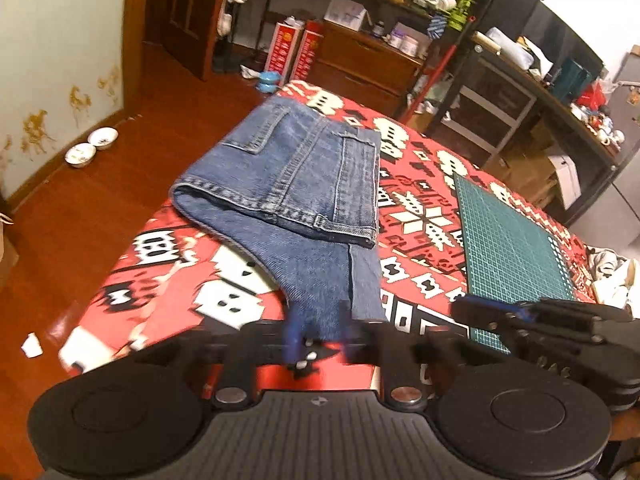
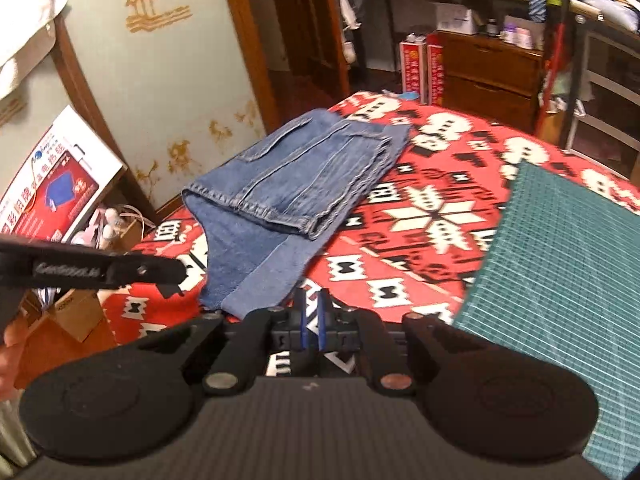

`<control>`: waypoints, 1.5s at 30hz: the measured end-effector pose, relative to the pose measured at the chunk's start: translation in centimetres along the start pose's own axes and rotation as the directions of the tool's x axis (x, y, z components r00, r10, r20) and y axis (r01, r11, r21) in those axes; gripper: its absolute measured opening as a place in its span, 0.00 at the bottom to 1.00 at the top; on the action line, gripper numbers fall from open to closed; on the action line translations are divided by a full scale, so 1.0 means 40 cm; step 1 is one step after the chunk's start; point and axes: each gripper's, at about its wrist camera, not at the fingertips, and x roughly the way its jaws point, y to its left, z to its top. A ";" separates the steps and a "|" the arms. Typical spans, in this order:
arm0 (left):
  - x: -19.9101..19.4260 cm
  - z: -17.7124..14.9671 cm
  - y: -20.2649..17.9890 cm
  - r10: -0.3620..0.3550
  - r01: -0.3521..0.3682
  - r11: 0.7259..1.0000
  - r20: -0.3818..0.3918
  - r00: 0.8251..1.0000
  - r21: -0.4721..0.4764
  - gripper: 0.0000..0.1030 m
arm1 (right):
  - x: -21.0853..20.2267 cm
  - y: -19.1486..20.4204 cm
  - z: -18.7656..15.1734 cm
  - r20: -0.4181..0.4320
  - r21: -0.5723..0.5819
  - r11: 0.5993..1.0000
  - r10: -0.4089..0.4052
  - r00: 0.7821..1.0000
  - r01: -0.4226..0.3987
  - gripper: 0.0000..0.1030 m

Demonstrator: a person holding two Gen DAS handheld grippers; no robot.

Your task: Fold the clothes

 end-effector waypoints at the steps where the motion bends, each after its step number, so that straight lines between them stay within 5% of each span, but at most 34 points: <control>1: -0.020 -0.004 -0.005 0.014 -0.014 1.000 0.018 1.000 -0.004 0.49 | -0.020 -0.001 0.001 0.005 0.001 1.000 -0.004 1.000 0.004 0.26; 9: -0.142 -0.039 -0.033 0.084 -0.084 0.996 0.087 0.993 -0.008 0.83 | -0.179 0.021 0.005 0.059 -0.019 1.000 -0.023 0.998 0.025 0.68; 15: -0.227 -0.074 -0.080 0.127 -0.137 0.988 0.139 0.982 0.069 0.94 | -0.291 0.057 -0.010 0.121 -0.018 0.999 -0.025 0.992 0.027 0.99; 28: -0.360 -0.122 -0.168 0.135 -0.164 0.982 0.253 0.958 0.097 1.00 | -0.442 0.115 -0.042 0.159 -0.021 0.994 -0.103 0.982 0.107 1.00; 45: -0.362 -0.146 -0.167 0.188 -0.212 0.974 0.235 0.954 0.083 1.00 | -0.447 0.135 -0.057 0.125 -0.003 0.995 -0.099 0.987 0.101 1.00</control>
